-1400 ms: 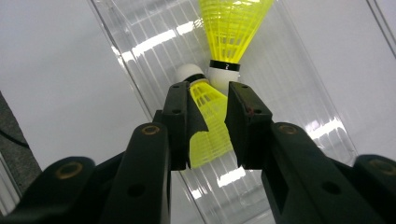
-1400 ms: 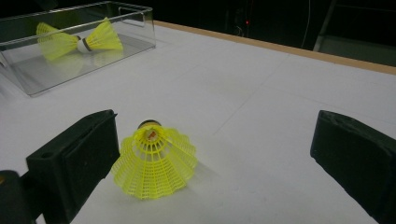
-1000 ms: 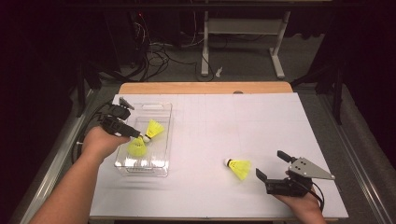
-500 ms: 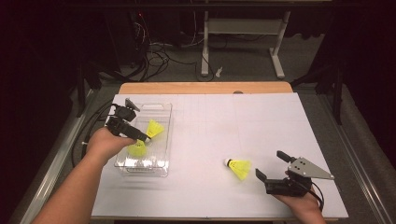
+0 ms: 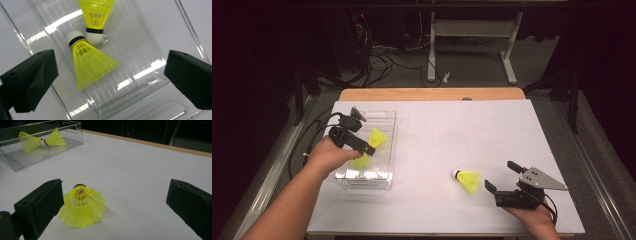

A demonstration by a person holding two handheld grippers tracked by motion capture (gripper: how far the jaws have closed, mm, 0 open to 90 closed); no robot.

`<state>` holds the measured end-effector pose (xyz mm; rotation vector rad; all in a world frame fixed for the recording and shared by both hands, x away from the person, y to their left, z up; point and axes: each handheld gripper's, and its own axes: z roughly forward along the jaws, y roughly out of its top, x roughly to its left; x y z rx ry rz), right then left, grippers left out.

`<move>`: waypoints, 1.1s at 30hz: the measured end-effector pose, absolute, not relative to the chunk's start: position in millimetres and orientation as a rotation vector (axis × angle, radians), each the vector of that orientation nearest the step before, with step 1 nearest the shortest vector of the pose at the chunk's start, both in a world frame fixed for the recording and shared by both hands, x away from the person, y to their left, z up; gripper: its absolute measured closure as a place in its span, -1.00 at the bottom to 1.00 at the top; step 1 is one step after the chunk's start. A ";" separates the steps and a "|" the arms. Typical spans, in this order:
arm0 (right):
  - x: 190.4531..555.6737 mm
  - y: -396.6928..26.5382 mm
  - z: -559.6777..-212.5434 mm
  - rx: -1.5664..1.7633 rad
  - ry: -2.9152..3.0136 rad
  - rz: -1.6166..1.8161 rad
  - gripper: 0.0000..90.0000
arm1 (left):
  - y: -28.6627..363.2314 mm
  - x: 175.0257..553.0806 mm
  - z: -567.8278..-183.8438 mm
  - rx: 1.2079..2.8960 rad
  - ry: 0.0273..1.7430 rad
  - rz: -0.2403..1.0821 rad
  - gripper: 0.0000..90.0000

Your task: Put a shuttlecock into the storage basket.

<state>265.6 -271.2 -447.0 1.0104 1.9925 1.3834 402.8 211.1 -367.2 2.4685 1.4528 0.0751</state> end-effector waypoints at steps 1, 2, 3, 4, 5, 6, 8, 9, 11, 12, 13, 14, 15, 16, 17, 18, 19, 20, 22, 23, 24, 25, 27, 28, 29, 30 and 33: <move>265.9 -270.9 -446.6 1.008 1.992 1.385 -0.97 | 209.8 402.2 -367.4 2.466 1.452 0.078 -1.00; 265.9 -270.7 -446.3 1.008 1.993 1.384 -0.97 | 208.4 401.5 -366.9 2.477 1.448 0.076 -1.00; 266.4 -270.4 -446.1 1.002 1.992 1.385 -0.97 | 206.8 400.5 -366.8 2.473 1.448 0.071 -1.00; 266.5 -269.9 -446.1 1.003 1.993 1.387 -0.97 | 205.6 399.9 -366.3 2.472 1.446 0.063 -1.00; 266.6 -269.6 -446.2 1.004 1.995 1.386 -0.97 | 203.7 398.9 -365.4 2.470 1.434 0.051 -1.00; 267.1 -269.3 -446.7 1.003 1.998 1.384 -0.97 | 202.0 398.1 -364.4 2.471 1.428 0.041 -1.00; 267.7 -269.5 -447.3 1.003 2.000 1.385 -0.97 | 198.7 396.8 -363.0 2.468 1.423 0.030 -1.00; 267.8 -269.8 -447.3 1.005 2.000 1.386 -0.97 | 196.5 396.0 -361.9 2.476 1.416 0.023 -0.99; 267.8 -270.5 -447.0 1.007 1.996 1.387 -0.97 | 192.7 394.2 -360.7 2.478 1.400 0.019 -0.99; 267.8 -270.9 -446.9 1.009 1.994 1.388 -0.97 | 190.1 392.9 -360.0 2.479 1.393 0.021 -0.99; 267.5 -271.2 -446.7 1.008 1.994 1.389 -0.97 | 188.3 392.1 -359.8 2.482 1.387 0.025 -0.99; 267.4 -271.3 -446.6 1.007 1.994 1.389 -0.97 | 186.0 391.1 -359.3 2.483 1.382 0.022 -0.99; 267.3 -271.4 -446.5 1.006 1.993 1.388 -0.97 | 183.7 390.2 -359.1 2.486 1.376 0.018 -0.99; 267.4 -271.6 -446.5 1.005 1.992 1.387 -0.97 | 181.0 389.2 -359.1 2.492 1.371 0.015 -0.99; 267.4 -271.7 -446.6 1.009 1.993 1.389 -0.97 | 179.2 388.8 -359.1 2.502 1.361 0.015 -0.99; 267.6 -271.9 -446.9 1.010 1.995 1.388 -0.97 | 176.2 387.7 -358.8 2.502 1.357 0.015 -0.99; 267.5 -271.9 -447.1 1.014 1.996 1.389 -0.97 | 173.9 387.1 -358.4 2.505 1.349 0.013 -0.99; 267.5 -272.1 -446.9 1.008 1.995 1.388 -0.97 | 171.2 386.3 -358.3 2.511 1.339 0.018 -0.99; 266.7 -271.8 -446.2 1.010 1.990 1.392 -0.97 | 167.3 384.8 -358.3 2.518 1.330 0.018 -0.99; 266.7 -271.9 -446.1 1.008 1.991 1.392 -0.97 | 164.2 383.5 -358.3 2.523 1.319 0.013 -0.99; 266.4 -272.1 -446.1 1.008 1.991 1.392 -0.97 | 161.7 382.5 -358.1 2.528 1.309 0.011 -0.99; 266.1 -272.3 -446.1 1.012 1.991 1.392 -0.97 | 159.2 381.5 -358.0 2.533 1.295 0.009 -0.99; 266.2 -273.2 -446.2 1.013 1.989 1.391 -0.97 | 153.2 379.4 -358.0 2.541 1.274 0.002 -0.98; 266.4 -273.6 -446.2 1.014 1.989 1.390 -0.97 | 152.0 379.0 -358.1 2.542 1.271 0.003 -0.99; 266.5 -273.7 -446.2 1.016 1.988 1.389 -0.97 | 149.6 378.7 -358.1 2.545 1.263 -0.002 -0.99; 266.4 -273.7 -446.1 1.018 1.988 1.389 -0.97 | 147.7 378.6 -358.5 2.545 1.260 -0.005 -0.99; 266.2 -273.2 -446.2 1.014 1.989 1.390 -0.97 | 141.5 377.9 -359.5 2.547 1.245 -0.014 -0.99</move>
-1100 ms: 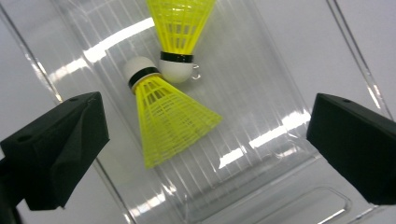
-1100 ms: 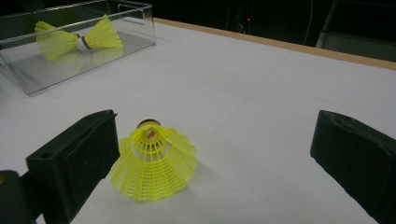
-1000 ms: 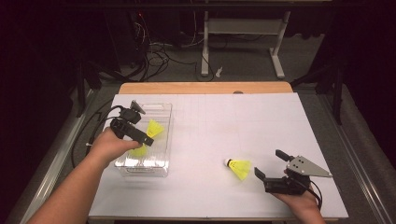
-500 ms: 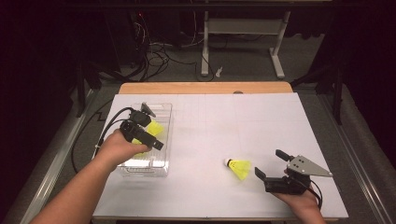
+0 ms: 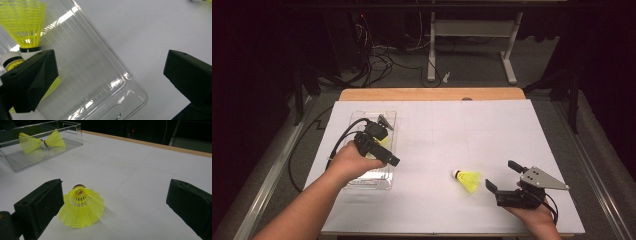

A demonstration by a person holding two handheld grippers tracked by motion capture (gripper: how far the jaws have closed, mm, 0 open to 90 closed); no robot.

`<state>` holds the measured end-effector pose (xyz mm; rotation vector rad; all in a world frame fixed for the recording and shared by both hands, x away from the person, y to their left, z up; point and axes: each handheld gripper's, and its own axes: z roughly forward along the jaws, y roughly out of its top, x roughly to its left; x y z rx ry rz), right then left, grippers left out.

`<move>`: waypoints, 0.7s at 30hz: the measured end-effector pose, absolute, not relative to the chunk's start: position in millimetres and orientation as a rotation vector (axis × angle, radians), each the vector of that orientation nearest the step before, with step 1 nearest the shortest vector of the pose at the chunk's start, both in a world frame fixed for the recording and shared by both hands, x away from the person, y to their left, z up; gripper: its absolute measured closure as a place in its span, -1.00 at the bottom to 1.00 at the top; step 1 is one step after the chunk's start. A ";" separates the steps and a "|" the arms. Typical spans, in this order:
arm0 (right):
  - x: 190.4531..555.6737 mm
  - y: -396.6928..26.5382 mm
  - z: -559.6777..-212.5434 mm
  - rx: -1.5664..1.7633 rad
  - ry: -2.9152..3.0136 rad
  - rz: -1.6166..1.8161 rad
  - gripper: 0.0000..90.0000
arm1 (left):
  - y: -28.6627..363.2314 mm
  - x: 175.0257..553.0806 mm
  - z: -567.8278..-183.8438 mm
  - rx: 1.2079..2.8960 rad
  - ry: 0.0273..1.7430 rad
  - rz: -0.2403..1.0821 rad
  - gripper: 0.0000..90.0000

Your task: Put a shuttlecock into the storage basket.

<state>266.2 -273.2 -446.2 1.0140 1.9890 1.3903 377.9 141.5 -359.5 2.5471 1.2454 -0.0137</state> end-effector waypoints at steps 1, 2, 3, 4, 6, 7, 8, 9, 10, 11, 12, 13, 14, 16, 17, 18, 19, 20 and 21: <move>266.3 -273.3 -446.3 1.016 1.990 1.388 -0.97 | 139.2 377.5 -359.5 2.551 1.242 -0.017 -0.98; 266.4 -273.6 -446.5 1.017 1.990 1.388 -0.97 | 136.9 377.1 -359.5 2.555 1.237 -0.018 -0.98; 266.4 -273.8 -446.5 1.017 1.989 1.386 -0.97 | 134.4 376.6 -359.6 2.558 1.231 -0.020 -0.98; 266.3 -273.9 -446.4 1.016 1.989 1.386 -0.97 | 131.8 376.1 -359.8 2.561 1.225 -0.021 -0.99; 266.0 -273.8 -446.2 1.014 1.988 1.387 -0.97 | 126.5 375.4 -360.1 2.571 1.214 -0.024 -0.98; 265.9 -273.7 -446.0 1.015 1.988 1.384 -0.97 | 123.7 375.1 -360.3 2.574 1.207 -0.026 -0.99; 265.9 -273.8 -446.0 1.016 1.988 1.384 -0.97 | 120.9 375.0 -360.2 2.583 1.196 -0.029 -0.99; 266.0 -274.0 -446.0 1.015 1.988 1.385 -0.97 | 117.8 374.5 -360.3 2.585 1.193 -0.028 -0.98; 266.1 -274.2 -446.2 1.017 1.986 1.385 -0.97 | 114.9 374.3 -360.6 2.585 1.189 -0.025 -0.99; 266.1 -274.4 -446.3 1.022 1.986 1.384 -0.97 | 112.2 374.3 -360.5 2.589 1.184 -0.030 -0.99; 266.2 -274.8 -446.3 1.021 1.984 1.384 -0.97 | 109.3 374.1 -361.2 2.593 1.177 -0.028 -0.99; 265.9 -275.0 -446.2 1.023 1.983 1.384 -0.97 | 107.0 373.6 -361.5 2.595 1.177 -0.029 -0.99; 265.8 -275.3 -446.0 1.024 1.984 1.383 -0.97 | 103.5 373.0 -362.4 2.600 1.169 -0.033 -0.98; 264.9 -276.4 -445.1 1.020 1.980 1.378 -0.97 | 98.6 372.3 -364.0 2.610 1.154 -0.033 -0.98; 264.7 -276.9 -445.0 1.019 1.977 1.381 -0.97 | 95.4 372.1 -365.2 2.610 1.149 -0.039 -0.98; 264.4 -278.1 -444.8 1.024 1.973 1.380 -0.97 | 92.8 372.0 -366.4 2.611 1.145 -0.046 -0.98; 264.3 -279.1 -444.8 1.027 1.972 1.381 -0.97 | 90.5 372.1 -367.7 2.612 1.140 -0.047 -0.98; 264.1 -280.0 -444.6 1.030 1.966 1.382 -0.97 | 88.9 372.2 -368.4 2.614 1.141 -0.050 -0.98; 264.0 -280.6 -444.4 1.031 1.963 1.384 -0.97 | 85.6 372.7 -369.4 2.612 1.135 -0.059 -0.98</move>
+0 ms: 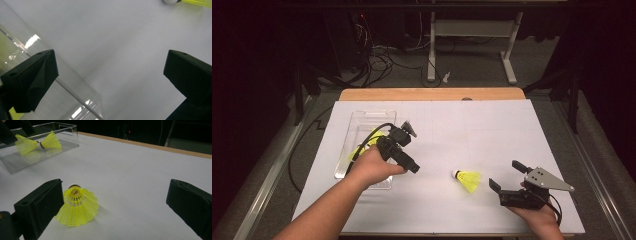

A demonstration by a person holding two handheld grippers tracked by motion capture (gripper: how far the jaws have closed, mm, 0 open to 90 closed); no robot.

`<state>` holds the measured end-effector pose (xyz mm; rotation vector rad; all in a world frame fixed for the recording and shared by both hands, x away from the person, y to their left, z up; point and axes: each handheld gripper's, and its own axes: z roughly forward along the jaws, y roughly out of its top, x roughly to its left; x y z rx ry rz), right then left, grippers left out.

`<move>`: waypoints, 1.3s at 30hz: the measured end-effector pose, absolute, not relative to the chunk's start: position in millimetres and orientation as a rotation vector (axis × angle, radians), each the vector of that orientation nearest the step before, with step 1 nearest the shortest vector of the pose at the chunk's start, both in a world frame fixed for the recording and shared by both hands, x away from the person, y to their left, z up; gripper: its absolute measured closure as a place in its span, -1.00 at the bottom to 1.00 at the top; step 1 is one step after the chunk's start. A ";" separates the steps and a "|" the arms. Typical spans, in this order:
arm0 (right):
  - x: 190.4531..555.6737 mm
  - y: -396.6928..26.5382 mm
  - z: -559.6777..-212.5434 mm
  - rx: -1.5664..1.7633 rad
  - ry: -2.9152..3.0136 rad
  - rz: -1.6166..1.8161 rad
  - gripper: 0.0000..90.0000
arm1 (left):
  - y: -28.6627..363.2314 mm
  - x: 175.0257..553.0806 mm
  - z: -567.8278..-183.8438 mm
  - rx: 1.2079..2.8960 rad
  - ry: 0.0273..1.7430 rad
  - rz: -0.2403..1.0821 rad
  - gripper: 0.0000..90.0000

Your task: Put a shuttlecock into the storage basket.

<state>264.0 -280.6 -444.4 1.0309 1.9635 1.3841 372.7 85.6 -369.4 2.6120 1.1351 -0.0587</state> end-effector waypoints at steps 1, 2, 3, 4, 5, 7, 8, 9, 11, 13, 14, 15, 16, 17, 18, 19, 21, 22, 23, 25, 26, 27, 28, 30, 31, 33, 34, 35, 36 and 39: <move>263.2 -281.8 -443.7 1.037 1.959 1.382 -0.97 | 84.2 372.9 -369.9 2.611 1.130 -0.063 -0.98; 263.2 -282.4 -443.6 1.036 1.956 1.385 -0.97 | 83.1 372.8 -370.1 2.611 1.131 -0.063 -0.98; 263.2 -282.8 -443.5 1.036 1.955 1.387 -0.97 | 80.7 372.9 -370.9 2.615 1.123 -0.065 -0.98; 263.3 -283.5 -443.5 1.031 1.953 1.382 -0.97 | 78.8 372.7 -371.4 2.617 1.122 -0.072 -0.98; 263.1 -284.0 -443.5 1.032 1.953 1.376 -0.97 | 76.9 372.3 -372.3 2.615 1.118 -0.073 -0.98; 263.3 -285.4 -443.8 1.035 1.952 1.375 -0.97 | 73.7 371.5 -373.5 2.608 1.113 -0.078 -0.98; 263.3 -285.8 -444.0 1.033 1.949 1.377 -0.97 | 71.6 371.1 -374.5 2.614 1.105 -0.083 -0.98; 263.0 -286.4 -444.0 1.040 1.947 1.378 -0.97 | 70.0 370.7 -375.5 2.617 1.101 -0.085 -0.98; 262.6 -286.8 -443.7 1.044 1.945 1.379 -0.97 | 67.4 370.3 -377.2 2.615 1.099 -0.091 -0.98; 262.4 -286.8 -443.5 1.043 1.944 1.379 -0.97 | 65.0 369.9 -378.4 2.620 1.091 -0.099 -0.98; 262.4 -286.8 -443.5 1.043 1.944 1.379 -0.97 | 63.6 369.6 -379.1 2.621 1.089 -0.098 -0.98; 262.3 -286.6 -443.5 1.042 1.944 1.380 -0.97 | 61.8 369.3 -380.0 2.626 1.082 -0.099 -0.98; 262.1 -286.5 -443.3 1.041 1.945 1.377 -0.97 | 60.7 369.1 -380.5 2.630 1.079 -0.102 -0.98; 261.8 -286.7 -442.9 1.038 1.945 1.377 -0.97 | 59.5 368.7 -381.2 2.629 1.080 -0.102 -0.98; 261.6 -286.7 -442.7 1.034 1.944 1.376 -0.97 | 58.1 368.1 -381.8 2.633 1.077 -0.101 -0.98; 261.2 -286.8 -442.4 1.031 1.943 1.375 -0.97 | 57.2 367.4 -381.9 2.630 1.077 -0.101 -0.98; 260.7 -286.8 -441.9 1.035 1.937 1.381 -0.97 | 54.7 366.2 -382.0 2.634 1.069 -0.107 -0.98; 260.2 -287.1 -441.5 1.037 1.935 1.382 -0.97 | 53.0 365.7 -382.2 2.636 1.067 -0.110 -0.98; 260.3 -287.4 -441.6 1.037 1.933 1.383 -0.97 | 51.7 365.4 -382.2 2.639 1.065 -0.113 -0.98; 261.0 -288.3 -442.5 1.045 1.934 1.379 -0.97 | 48.3 366.0 -380.3 2.637 1.053 -0.117 -0.98; 261.5 -288.7 -442.9 1.051 1.935 1.375 -0.97 | 47.2 366.4 -380.0 2.635 1.049 -0.115 -0.98; 261.7 -288.9 -443.0 1.052 1.935 1.374 -0.97 | 45.2 366.5 -379.8 2.634 1.047 -0.119 -0.98; 262.0 -289.0 -443.2 1.052 1.934 1.371 -0.96 | 43.4 366.4 -380.3 2.635 1.042 -0.121 -0.98; 261.8 -288.7 -442.9 1.052 1.934 1.369 -0.96 | 38.9 364.6 -381.5 2.641 1.035 -0.125 -0.98; 261.7 -288.7 -442.8 1.051 1.933 1.370 -0.96 | 37.3 363.8 -381.7 2.642 1.030 -0.126 -0.98; 261.5 -289.1 -442.9 1.049 1.936 1.368 -0.96 | 32.6 361.4 -382.1 2.648 1.010 -0.127 -0.98; 261.5 -289.3 -443.1 1.046 1.938 1.368 -0.96 | 30.1 360.1 -382.3 2.643 1.009 -0.128 -0.98; 261.6 -289.5 -443.2 1.043 1.939 1.367 -0.96 | 27.6 358.9 -382.6 2.636 1.007 -0.130 -0.98; 261.9 -289.6 -443.3 1.043 1.940 1.368 -0.96 | 24.3 358.1 -382.8 2.643 0.996 -0.132 -0.98; 262.6 -290.5 -442.9 1.041 1.935 1.363 -0.96 | 17.2 356.9 -383.7 2.645 0.983 -0.134 -0.98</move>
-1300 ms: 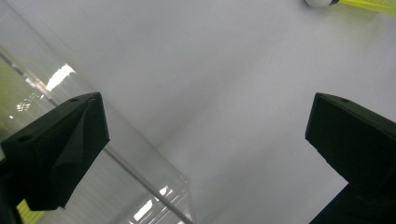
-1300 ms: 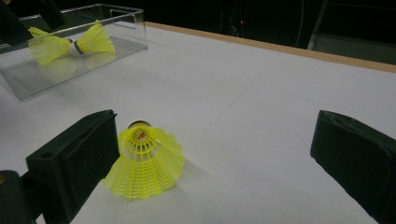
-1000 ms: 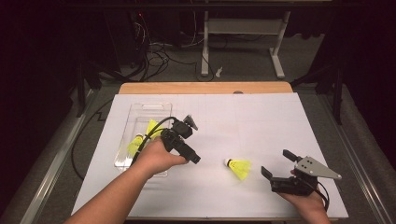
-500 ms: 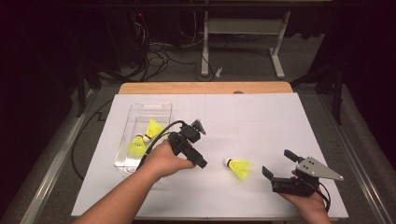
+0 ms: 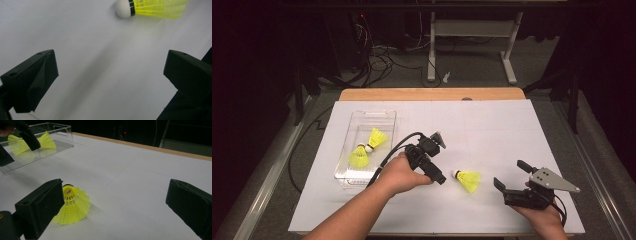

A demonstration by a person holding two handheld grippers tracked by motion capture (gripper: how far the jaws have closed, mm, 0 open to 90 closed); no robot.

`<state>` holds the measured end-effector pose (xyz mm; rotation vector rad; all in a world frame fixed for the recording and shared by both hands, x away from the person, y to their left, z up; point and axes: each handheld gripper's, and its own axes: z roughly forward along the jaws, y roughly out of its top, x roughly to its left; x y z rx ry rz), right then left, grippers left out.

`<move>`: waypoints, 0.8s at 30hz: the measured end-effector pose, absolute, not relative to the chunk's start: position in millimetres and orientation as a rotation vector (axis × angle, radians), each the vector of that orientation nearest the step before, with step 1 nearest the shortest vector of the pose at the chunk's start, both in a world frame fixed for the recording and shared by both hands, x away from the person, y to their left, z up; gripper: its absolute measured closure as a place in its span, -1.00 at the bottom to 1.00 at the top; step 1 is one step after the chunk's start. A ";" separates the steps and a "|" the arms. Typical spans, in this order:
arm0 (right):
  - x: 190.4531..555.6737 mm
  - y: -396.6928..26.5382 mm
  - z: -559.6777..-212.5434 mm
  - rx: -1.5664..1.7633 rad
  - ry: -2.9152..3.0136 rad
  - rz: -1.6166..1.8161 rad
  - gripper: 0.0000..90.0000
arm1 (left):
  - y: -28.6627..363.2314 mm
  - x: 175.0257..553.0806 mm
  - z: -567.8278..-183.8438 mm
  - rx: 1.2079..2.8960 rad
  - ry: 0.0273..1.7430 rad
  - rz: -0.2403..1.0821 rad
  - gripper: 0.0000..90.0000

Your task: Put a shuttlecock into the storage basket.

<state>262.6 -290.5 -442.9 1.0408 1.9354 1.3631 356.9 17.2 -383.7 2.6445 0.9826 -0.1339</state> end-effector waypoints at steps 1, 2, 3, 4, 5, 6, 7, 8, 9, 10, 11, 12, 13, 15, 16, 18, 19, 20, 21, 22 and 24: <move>262.3 -290.9 -442.7 1.041 1.934 1.363 -0.96 | 14.4 356.3 -384.3 2.640 0.980 -0.135 -0.98; 261.9 -291.2 -442.5 1.042 1.934 1.359 -0.96 | 11.9 355.9 -384.6 2.644 0.973 -0.144 -0.99; 261.8 -291.9 -442.6 1.041 1.931 1.357 -0.96 | 8.9 355.1 -385.2 2.645 0.968 -0.147 -0.98; 261.6 -292.9 -442.7 1.043 1.931 1.352 -0.96 | 5.7 354.1 -385.7 2.644 0.964 -0.147 -0.98; 261.7 -294.1 -443.0 1.043 1.931 1.343 -0.96 | 3.0 353.5 -385.5 2.649 0.953 -0.152 -0.98; 261.8 -295.4 -443.3 1.046 1.929 1.339 -0.96 | 0.1 352.4 -385.6 2.643 0.949 -0.152 -0.98; 262.0 -296.9 -443.6 1.052 1.926 1.334 -0.96 | -2.9 351.4 -385.7 2.641 0.943 -0.154 -0.98; 262.1 -298.1 -444.0 1.054 1.923 1.333 -0.96 | -5.5 350.9 -385.7 2.651 0.932 -0.160 -0.98; 262.4 -299.4 -444.4 1.058 1.922 1.331 -0.96 | -8.2 349.9 -386.1 2.651 0.925 -0.160 -0.98; 262.5 -300.5 -444.9 1.067 1.919 1.329 -0.96 | -11.0 349.0 -386.6 2.652 0.921 -0.162 -0.98; 262.6 -301.4 -445.3 1.071 1.918 1.328 -0.96 | -13.5 348.3 -387.0 2.656 0.914 -0.166 -0.98; 262.5 -301.8 -445.6 1.074 1.918 1.326 -0.96 | -17.1 347.3 -387.6 2.656 0.909 -0.167 -0.98; 262.4 -302.0 -445.7 1.072 1.918 1.326 -0.96 | -18.9 347.0 -387.8 2.654 0.907 -0.170 -0.98; 262.2 -301.6 -445.4 1.072 1.917 1.327 -0.96 | -23.4 346.0 -388.5 2.655 0.900 -0.174 -0.98; 262.1 -301.3 -445.1 1.072 1.915 1.328 -0.96 | -26.0 345.4 -389.1 2.657 0.894 -0.174 -0.98; 261.9 -301.2 -444.7 1.076 1.910 1.332 -0.96 | -31.1 344.2 -389.9 2.657 0.886 -0.184 -0.98; 261.8 -301.5 -444.6 1.075 1.908 1.333 -0.96 | -32.9 343.8 -390.5 2.656 0.883 -0.184 -0.98; 261.6 -301.4 -444.6 1.079 1.907 1.334 -0.96 | -36.0 343.4 -391.5 2.659 0.877 -0.185 -0.98; 261.5 -301.7 -444.6 1.079 1.906 1.334 -0.96 | -39.0 343.0 -392.4 2.662 0.872 -0.189 -0.98; 261.5 -301.9 -444.7 1.078 1.905 1.336 -0.96 | -40.7 343.1 -392.9 2.665 0.867 -0.190 -0.98; 261.4 -302.2 -444.8 1.078 1.906 1.336 -0.96 | -44.9 343.2 -394.7 2.662 0.870 -0.191 -0.98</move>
